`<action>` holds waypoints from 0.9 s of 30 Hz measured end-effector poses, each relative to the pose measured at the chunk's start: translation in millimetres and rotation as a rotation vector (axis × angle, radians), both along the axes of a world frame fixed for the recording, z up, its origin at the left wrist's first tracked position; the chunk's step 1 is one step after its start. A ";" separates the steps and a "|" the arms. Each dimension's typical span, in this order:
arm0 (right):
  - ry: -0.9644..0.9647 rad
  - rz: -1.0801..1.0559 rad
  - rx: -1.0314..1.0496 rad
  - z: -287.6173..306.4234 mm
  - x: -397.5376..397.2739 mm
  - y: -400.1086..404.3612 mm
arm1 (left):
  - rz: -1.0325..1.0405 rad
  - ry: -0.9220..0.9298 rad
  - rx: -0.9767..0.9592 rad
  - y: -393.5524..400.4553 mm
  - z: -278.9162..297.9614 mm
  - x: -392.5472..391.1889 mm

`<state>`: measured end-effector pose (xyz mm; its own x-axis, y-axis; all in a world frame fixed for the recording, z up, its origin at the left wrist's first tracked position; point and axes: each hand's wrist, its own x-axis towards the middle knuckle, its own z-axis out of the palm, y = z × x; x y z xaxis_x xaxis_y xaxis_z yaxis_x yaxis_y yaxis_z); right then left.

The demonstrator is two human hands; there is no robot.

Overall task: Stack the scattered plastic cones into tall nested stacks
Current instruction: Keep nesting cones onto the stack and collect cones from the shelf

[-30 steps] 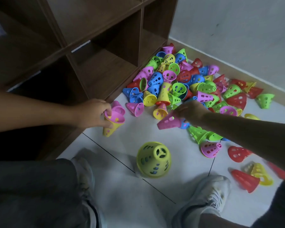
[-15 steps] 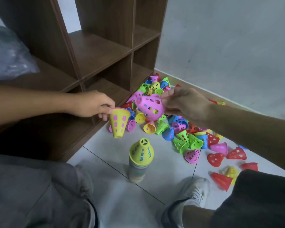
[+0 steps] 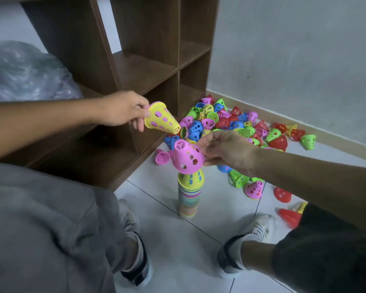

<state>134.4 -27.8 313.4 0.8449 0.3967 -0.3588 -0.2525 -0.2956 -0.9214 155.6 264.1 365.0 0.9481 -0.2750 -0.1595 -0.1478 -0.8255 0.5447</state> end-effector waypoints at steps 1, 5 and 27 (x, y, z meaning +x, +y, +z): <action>-0.012 -0.005 -0.035 -4.2 -0.5 1.5 | 0.010 -0.011 -0.004 1.0 0.9 0.2; -0.043 -0.061 -0.130 -16.3 0.4 5.2 | 0.064 0.035 -0.136 3.1 2.0 -1.0; 0.079 -0.115 -0.187 -49.6 6.7 -14.2 | 0.030 0.815 -0.491 -40.3 -46.0 -21.2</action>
